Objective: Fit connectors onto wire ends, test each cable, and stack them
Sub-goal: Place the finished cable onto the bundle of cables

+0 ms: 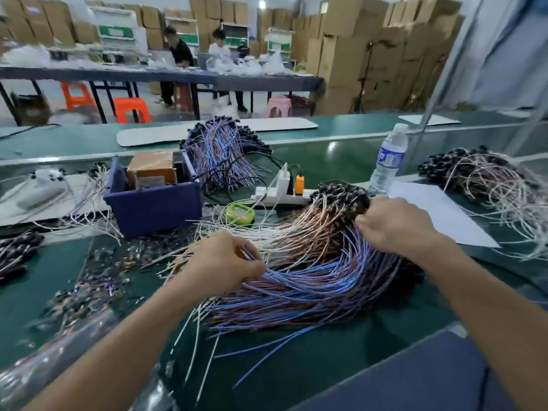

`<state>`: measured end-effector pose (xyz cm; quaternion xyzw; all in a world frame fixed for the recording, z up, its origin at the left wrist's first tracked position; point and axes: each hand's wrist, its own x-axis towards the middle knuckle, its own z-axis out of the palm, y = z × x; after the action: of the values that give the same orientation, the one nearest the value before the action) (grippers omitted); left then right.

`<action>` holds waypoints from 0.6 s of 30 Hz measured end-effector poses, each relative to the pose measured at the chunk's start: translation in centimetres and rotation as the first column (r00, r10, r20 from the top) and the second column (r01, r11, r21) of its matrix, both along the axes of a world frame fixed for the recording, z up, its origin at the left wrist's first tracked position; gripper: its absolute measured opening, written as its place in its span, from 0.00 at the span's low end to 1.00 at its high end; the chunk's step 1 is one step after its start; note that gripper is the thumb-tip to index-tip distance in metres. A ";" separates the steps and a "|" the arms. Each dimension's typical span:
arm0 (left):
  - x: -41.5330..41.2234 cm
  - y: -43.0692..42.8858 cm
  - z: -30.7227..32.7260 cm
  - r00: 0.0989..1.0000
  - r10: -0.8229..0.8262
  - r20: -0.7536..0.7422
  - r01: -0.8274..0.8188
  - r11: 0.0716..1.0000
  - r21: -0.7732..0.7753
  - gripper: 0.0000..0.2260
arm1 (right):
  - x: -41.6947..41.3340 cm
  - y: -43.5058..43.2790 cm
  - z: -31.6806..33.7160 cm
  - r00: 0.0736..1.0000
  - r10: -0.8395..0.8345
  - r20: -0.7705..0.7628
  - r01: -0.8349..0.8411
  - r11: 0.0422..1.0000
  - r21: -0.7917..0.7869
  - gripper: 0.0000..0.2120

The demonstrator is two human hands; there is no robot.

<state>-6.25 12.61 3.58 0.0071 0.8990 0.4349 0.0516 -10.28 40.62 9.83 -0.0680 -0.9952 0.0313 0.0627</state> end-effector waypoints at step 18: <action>0.2 2.4 -1.5 0.960 -0.184 -0.211 0.051 0.856 -0.514 0.09 | 1.2 -2.7 -5.1 0.873 0.253 -0.417 -0.271 0.962 0.015 0.23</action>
<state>-6.01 15.01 2.07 0.1038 0.9781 0.1766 -0.0368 -9.04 37.92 4.72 0.0743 -0.9581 0.0752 0.2663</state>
